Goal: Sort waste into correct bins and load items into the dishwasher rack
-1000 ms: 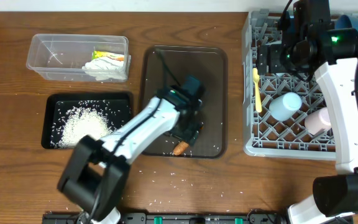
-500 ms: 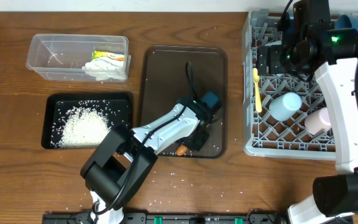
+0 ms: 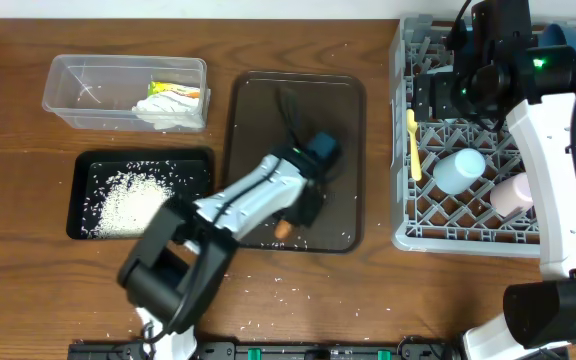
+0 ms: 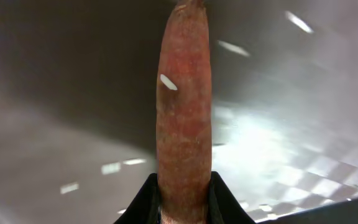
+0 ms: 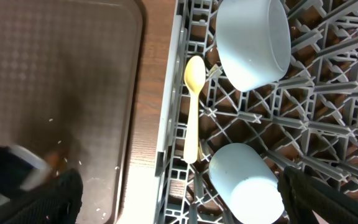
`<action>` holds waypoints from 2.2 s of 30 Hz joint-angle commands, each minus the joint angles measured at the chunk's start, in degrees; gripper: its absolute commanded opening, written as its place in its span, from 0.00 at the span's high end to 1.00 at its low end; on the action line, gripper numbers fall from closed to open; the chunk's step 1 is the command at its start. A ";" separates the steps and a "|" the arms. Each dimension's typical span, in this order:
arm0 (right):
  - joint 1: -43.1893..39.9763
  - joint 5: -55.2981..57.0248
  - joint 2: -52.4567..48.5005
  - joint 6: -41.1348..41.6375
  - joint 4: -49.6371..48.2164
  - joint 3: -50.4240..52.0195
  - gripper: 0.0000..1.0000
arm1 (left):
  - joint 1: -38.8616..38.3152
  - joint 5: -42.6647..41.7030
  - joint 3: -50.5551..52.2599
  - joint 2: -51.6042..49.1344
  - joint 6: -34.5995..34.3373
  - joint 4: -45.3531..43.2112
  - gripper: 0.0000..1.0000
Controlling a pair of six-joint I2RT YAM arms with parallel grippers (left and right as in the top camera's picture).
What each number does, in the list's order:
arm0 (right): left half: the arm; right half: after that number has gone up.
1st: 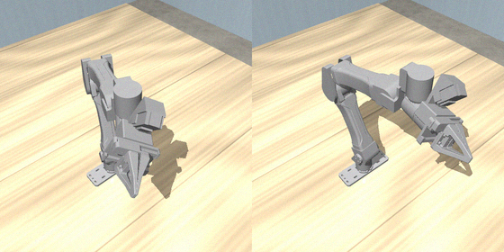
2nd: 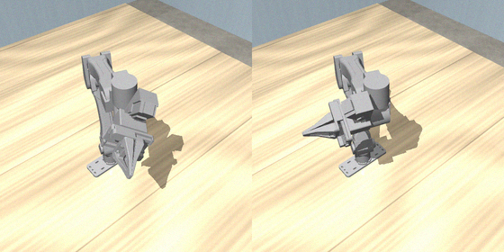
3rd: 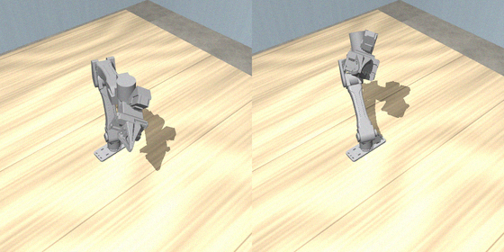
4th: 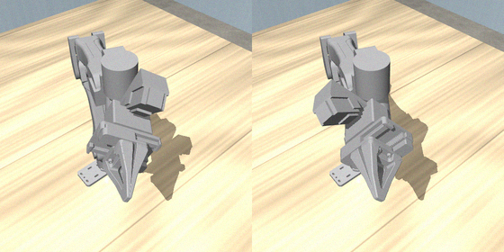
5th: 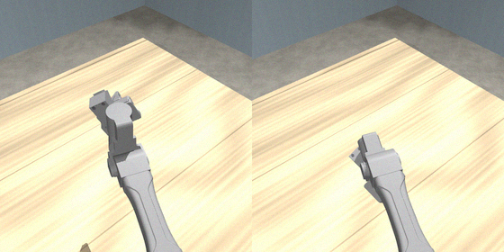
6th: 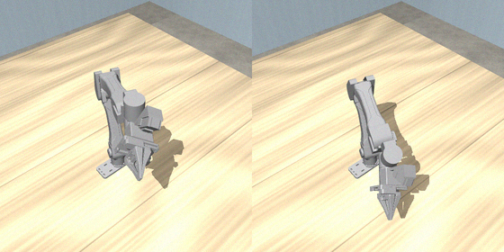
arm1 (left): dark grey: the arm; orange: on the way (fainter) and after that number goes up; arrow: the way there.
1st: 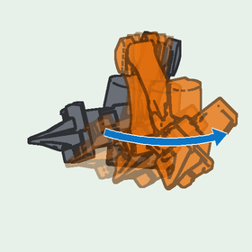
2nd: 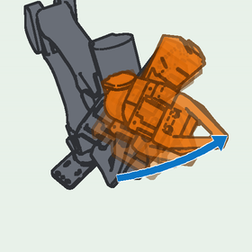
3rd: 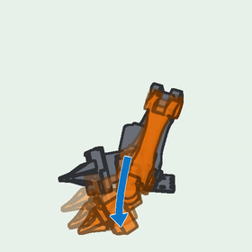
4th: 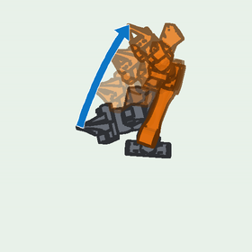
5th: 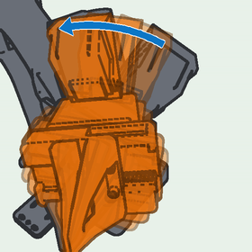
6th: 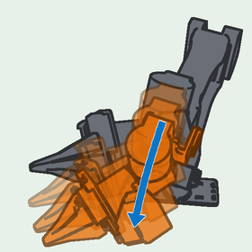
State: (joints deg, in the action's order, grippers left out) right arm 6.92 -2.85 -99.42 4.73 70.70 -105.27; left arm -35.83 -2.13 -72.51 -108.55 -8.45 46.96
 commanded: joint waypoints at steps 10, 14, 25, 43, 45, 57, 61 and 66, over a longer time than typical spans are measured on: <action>-0.20 0.00 -0.02 -0.57 0.02 -0.46 0.01 | 30.42 6.27 -1.79 16.04 -19.41 3.06 0.84; -0.20 0.00 -0.02 -0.57 -0.15 -0.46 0.01 | 38.40 6.71 1.75 13.57 -26.29 0.15 0.83; -0.20 0.00 -0.02 -0.57 0.02 -0.46 0.01 | 43.69 6.73 5.18 3.43 -31.30 -4.70 0.83; -0.20 -0.02 0.57 -0.55 -1.31 -0.55 0.01 | 43.85 6.69 0.57 11.17 -27.17 0.57 0.49; -0.20 -0.72 1.77 -0.55 -1.16 -0.85 0.01 | 43.85 6.69 0.55 14.82 -27.19 1.60 0.29; -0.09 -1.90 24.35 -0.55 0.66 -4.83 0.01 | 43.85 6.69 0.61 22.60 -27.19 2.10 0.07; -0.09 -1.90 31.71 -0.55 0.74 -4.81 0.01 | 43.85 6.69 0.63 22.60 -27.19 2.05 0.05; -0.11 -1.90 39.04 -0.55 0.92 -4.81 0.01 | 43.85 6.69 0.63 22.60 -27.19 2.08 0.04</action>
State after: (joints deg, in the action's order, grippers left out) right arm 6.92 -4.38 -61.60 4.73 71.37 -110.37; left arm 7.73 3.44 -71.44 -85.82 -35.99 48.86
